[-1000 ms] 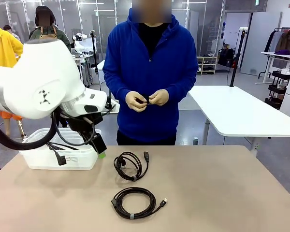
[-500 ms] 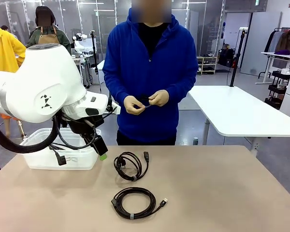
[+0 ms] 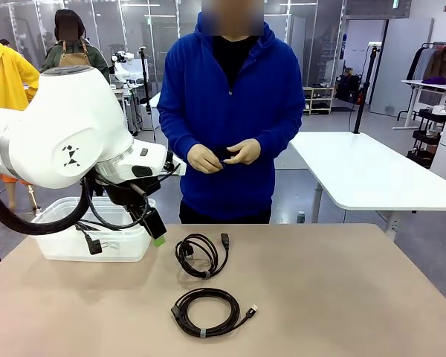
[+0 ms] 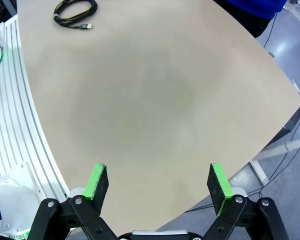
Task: Organize and store the cables.
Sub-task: Place the Power Cable into the Organizing box.
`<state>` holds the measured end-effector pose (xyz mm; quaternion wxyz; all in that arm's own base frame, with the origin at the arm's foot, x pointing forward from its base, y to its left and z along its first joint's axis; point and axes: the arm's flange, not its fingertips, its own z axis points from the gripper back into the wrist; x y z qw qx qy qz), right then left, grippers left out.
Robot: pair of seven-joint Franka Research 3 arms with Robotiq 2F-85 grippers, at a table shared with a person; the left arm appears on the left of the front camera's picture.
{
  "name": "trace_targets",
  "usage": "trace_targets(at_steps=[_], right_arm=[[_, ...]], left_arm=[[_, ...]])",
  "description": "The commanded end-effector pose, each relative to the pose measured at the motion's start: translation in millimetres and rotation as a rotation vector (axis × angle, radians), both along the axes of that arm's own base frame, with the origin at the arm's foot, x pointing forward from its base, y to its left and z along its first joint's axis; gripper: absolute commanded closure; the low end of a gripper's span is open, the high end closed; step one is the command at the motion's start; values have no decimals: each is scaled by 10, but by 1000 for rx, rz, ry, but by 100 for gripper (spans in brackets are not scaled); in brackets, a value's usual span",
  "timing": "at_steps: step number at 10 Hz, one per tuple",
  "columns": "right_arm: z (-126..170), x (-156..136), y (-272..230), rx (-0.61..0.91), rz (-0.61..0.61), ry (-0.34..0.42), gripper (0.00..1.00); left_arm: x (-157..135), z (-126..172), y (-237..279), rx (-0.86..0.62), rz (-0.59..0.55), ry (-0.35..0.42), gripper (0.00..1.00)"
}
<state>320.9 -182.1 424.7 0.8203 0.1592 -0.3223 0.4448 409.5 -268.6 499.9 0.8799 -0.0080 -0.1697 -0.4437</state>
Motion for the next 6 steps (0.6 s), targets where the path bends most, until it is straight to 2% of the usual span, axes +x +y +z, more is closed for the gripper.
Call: trace_targets(at_steps=[1, 3, 5, 6], right_arm=[[30, -19, 17, 9, 0, -5, 0], [30, -19, 17, 9, 0, -5, 0], [30, -19, 17, 9, 0, -5, 0], [30, -19, 17, 9, 0, -5, 0]], left_arm=[[194, 36, -314, 71, -102, -6, 0], [530, -19, -795, 156, -246, 9, 0], [603, -244, -1143, 228, -357, 44, 0], [624, -431, -1311, 218, -404, 68, 0]])
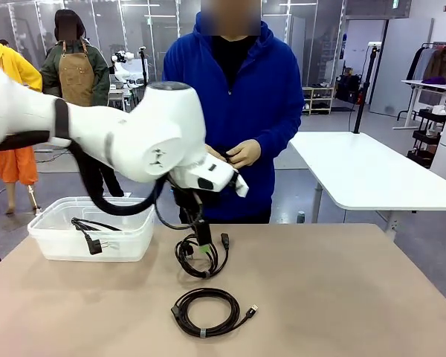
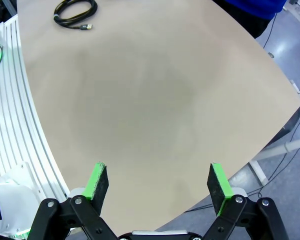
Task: Organize and store the cables.
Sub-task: Place the Power Cable into the Organizing box.
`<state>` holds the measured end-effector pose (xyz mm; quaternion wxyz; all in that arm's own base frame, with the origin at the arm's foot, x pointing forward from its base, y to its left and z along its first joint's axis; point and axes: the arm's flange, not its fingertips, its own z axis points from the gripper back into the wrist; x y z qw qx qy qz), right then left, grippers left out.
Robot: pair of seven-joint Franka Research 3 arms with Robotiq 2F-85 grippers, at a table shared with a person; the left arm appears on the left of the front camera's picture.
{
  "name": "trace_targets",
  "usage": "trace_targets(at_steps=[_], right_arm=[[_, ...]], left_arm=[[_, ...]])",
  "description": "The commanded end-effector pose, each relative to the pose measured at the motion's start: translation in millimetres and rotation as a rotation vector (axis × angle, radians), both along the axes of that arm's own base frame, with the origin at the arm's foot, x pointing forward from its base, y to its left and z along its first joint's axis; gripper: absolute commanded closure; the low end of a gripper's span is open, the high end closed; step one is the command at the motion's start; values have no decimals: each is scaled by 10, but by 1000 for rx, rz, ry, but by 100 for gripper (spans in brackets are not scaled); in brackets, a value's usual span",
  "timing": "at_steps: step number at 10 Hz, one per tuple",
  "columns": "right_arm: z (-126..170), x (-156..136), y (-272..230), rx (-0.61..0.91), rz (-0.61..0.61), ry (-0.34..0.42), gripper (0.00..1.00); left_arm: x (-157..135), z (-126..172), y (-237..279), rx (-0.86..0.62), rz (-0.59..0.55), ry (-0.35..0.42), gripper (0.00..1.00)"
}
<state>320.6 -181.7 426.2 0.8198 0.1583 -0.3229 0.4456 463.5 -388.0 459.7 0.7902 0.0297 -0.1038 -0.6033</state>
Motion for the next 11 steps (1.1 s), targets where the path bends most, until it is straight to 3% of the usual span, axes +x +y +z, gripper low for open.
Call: trace_targets(at_steps=[1, 4, 11], right_arm=[[15, -16, 13, 10, -1, -3, 0], [15, -16, 13, 10, -1, -3, 0], [15, -16, 13, 10, -1, -3, 0]], left_arm=[[127, -233, -218, 61, -51, -1, 0], [185, -496, -314, 51, -63, 13, 0], [628, -968, -323, 173, 82, 29, 0]])
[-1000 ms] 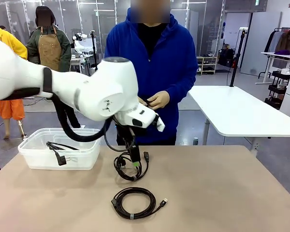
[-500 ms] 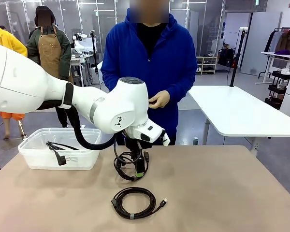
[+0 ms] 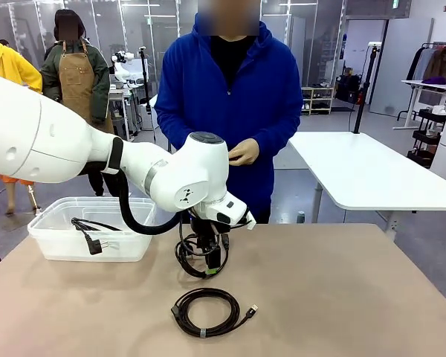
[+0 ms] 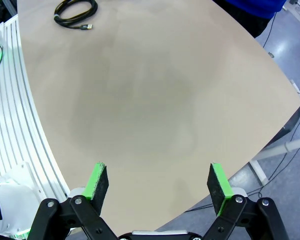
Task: Organize and store the cables.
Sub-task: Place the Power Cable into the Organizing box.
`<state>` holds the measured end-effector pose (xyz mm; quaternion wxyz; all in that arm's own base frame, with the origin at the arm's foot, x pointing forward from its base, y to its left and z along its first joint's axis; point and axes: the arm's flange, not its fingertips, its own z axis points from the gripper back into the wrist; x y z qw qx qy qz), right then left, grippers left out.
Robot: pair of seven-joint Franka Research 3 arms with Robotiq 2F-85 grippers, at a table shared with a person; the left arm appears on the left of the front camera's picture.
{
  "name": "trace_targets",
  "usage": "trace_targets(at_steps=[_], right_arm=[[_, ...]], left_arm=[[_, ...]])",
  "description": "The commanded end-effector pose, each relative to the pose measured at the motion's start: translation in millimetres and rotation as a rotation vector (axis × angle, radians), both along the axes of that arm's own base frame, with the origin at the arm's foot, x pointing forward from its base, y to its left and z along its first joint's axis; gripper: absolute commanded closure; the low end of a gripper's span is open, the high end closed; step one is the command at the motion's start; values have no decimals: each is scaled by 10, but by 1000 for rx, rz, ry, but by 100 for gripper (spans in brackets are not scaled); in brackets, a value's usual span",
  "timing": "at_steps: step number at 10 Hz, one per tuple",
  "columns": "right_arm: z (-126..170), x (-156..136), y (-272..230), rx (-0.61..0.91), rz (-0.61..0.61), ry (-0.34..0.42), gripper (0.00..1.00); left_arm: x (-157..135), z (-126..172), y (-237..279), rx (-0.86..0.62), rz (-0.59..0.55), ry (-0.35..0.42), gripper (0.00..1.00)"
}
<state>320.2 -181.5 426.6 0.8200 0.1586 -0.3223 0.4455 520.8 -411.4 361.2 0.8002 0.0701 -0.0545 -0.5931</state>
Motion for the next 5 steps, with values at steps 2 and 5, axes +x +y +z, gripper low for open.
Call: trace_targets(at_steps=[2, 5], right_arm=[[12, -12, 12, 10, -1, -4, 0], [12, -12, 12, 10, -1, -4, 0]], left_arm=[[109, -55, -104, 32, 29, 9, 0], [179, -242, -149, 41, 44, 67, 0]])
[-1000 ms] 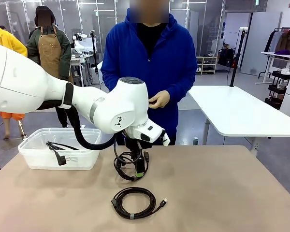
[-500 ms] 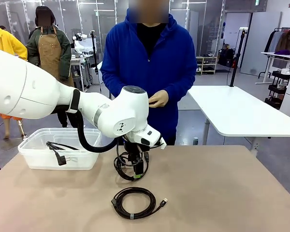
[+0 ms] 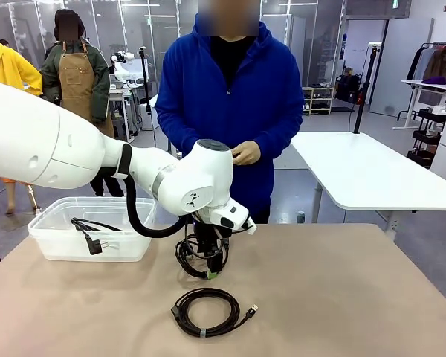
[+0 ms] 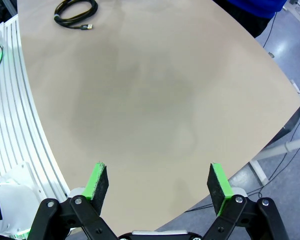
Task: Organize and store the cables.
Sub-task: Place the Power Cable into the Organizing box.
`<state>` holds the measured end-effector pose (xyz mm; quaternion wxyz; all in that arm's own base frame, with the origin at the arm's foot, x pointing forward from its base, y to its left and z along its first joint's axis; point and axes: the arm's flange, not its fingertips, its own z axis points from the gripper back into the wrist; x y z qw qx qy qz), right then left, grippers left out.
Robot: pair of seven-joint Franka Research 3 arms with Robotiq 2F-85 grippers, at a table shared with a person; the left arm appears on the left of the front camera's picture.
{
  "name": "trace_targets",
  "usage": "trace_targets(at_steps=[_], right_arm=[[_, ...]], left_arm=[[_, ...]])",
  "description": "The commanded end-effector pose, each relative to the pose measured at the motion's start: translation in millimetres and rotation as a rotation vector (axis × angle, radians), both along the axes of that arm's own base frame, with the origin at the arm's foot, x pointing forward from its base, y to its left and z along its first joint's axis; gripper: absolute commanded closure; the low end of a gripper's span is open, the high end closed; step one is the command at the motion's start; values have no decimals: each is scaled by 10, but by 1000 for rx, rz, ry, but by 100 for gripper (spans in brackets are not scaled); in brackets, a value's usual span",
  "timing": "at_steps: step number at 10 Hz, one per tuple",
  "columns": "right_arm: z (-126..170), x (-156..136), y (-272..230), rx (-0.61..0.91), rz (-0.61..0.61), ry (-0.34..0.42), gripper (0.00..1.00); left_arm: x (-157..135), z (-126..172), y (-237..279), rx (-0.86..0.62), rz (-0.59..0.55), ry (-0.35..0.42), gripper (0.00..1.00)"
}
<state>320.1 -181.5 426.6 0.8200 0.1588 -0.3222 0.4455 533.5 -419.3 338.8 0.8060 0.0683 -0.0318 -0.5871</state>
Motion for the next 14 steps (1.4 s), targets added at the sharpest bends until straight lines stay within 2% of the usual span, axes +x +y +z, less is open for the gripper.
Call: trace_targets(at_steps=[1, 3, 5, 6, 7, 9, 10, 11, 14], right_arm=[[11, -11, 11, 10, -1, -5, 0], [11, -11, 11, 10, -1, -5, 0], [11, -11, 11, 10, -1, -5, 0], [11, -11, 11, 10, -1, -5, 0], [11, -11, 11, 10, -1, -5, 0], [11, -11, 11, 10, -1, -5, 0], [11, -11, 11, 10, -1, -5, 0], [11, -11, 11, 10, -1, -5, 0], [11, -11, 11, 10, -1, -5, 0]], left_arm=[[67, -76, -52, 30, 42, 35, 0], [104, -170, -25, 27, 61, 49, 3], [132, -222, -34, 43, 53, 54, 44], [147, -235, -32, 45, 57, 62, 82], [135, -243, -28, 46, 59, 69, 100], [155, -264, -11, 43, 70, 75, 100], [156, -265, -5, 44, 71, 78, 94], [151, -261, -1, 46, 71, 80, 100], [113, -119, -17, 9, 64, 71, 100]])
